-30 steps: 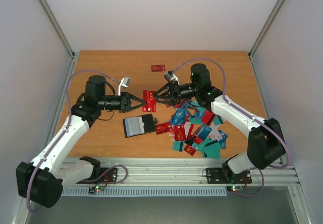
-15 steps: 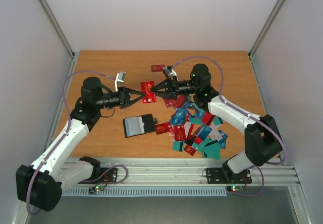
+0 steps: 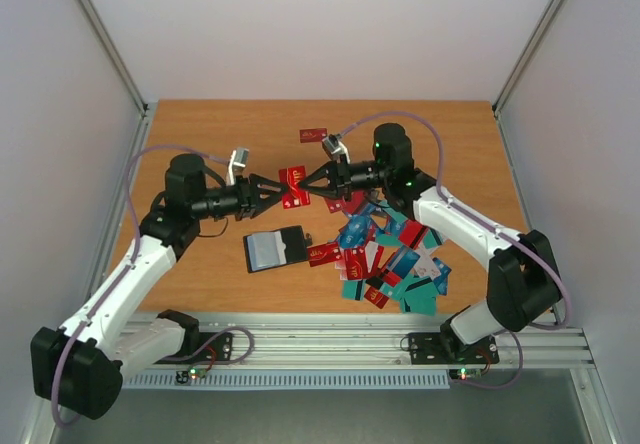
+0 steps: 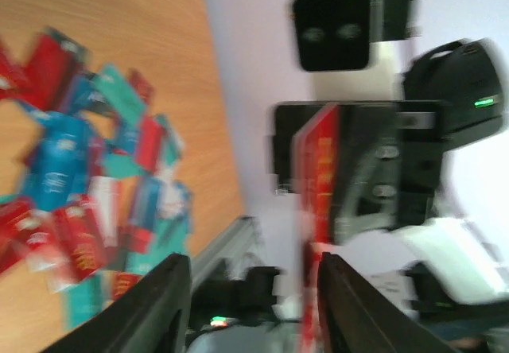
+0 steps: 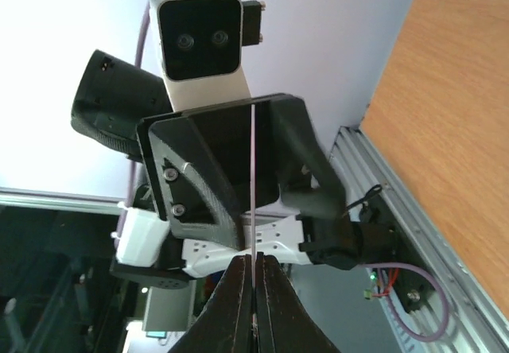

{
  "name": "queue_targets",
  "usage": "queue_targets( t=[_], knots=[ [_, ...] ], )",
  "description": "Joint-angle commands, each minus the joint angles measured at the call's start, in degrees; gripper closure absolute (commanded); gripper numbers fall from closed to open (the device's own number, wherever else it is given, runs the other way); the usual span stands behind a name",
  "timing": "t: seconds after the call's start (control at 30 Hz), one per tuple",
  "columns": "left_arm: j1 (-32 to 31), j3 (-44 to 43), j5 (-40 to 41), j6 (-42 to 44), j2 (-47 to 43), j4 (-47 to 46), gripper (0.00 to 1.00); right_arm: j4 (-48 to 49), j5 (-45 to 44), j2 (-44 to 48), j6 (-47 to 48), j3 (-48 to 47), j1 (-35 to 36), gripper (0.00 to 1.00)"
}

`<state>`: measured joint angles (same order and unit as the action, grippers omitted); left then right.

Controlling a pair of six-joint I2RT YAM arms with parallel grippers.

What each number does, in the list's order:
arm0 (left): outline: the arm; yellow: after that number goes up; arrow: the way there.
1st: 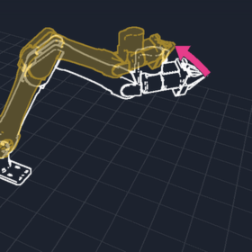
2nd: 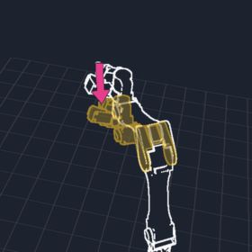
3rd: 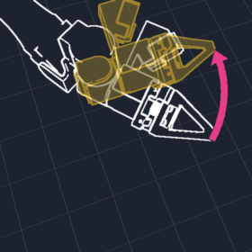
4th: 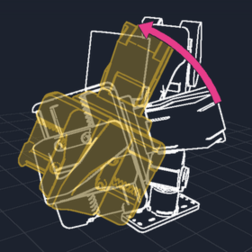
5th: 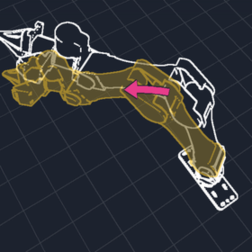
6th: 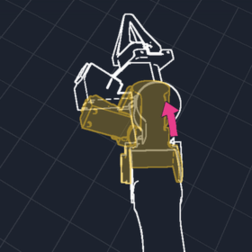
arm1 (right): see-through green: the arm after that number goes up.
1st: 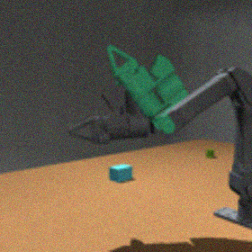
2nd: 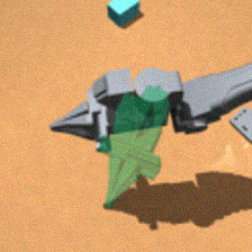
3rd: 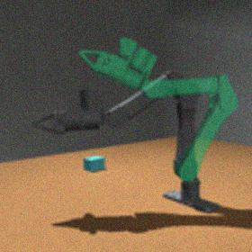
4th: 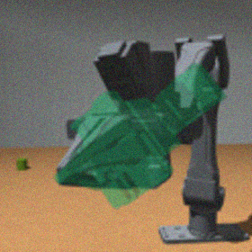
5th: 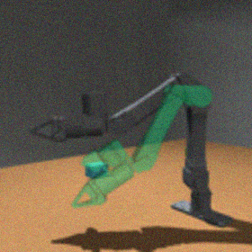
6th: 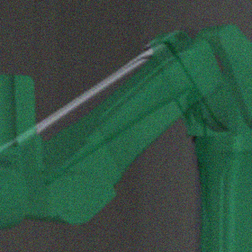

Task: Put the credit cards into the card holder

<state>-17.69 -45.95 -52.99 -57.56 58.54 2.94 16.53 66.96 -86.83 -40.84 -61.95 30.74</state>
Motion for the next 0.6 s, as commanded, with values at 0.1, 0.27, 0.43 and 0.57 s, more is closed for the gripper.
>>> queue_targets(
  t=[0.1, 0.27, 0.43, 0.57],
  knots=[
    [0.28, -6.37, 22.11, 21.53, -0.79, 38.21, 0.36, -40.53, -12.33, 4.87, 24.63, -6.23, 0.83, 0.99],
    [0.28, -3.83, 28.37, 28.13, 1.54, 41.93, 0.23, -51.55, -18.51, 6.29, 30.89, -6.03, 0.86, 0.99],
    [0.61, -0.99, 30.31, 30.12, 5.85, 38.26, 0.13, -55.90, -21.41, 7.71, 33.29, -5.02, 0.88, 0.99],
    [0.77, 0.27, 27.57, 31.09, 11.96, 32.81, 0.12, -56.16, -21.78, 8.34, 33.26, -3.65, 0.90, 0.99]
  ],
)
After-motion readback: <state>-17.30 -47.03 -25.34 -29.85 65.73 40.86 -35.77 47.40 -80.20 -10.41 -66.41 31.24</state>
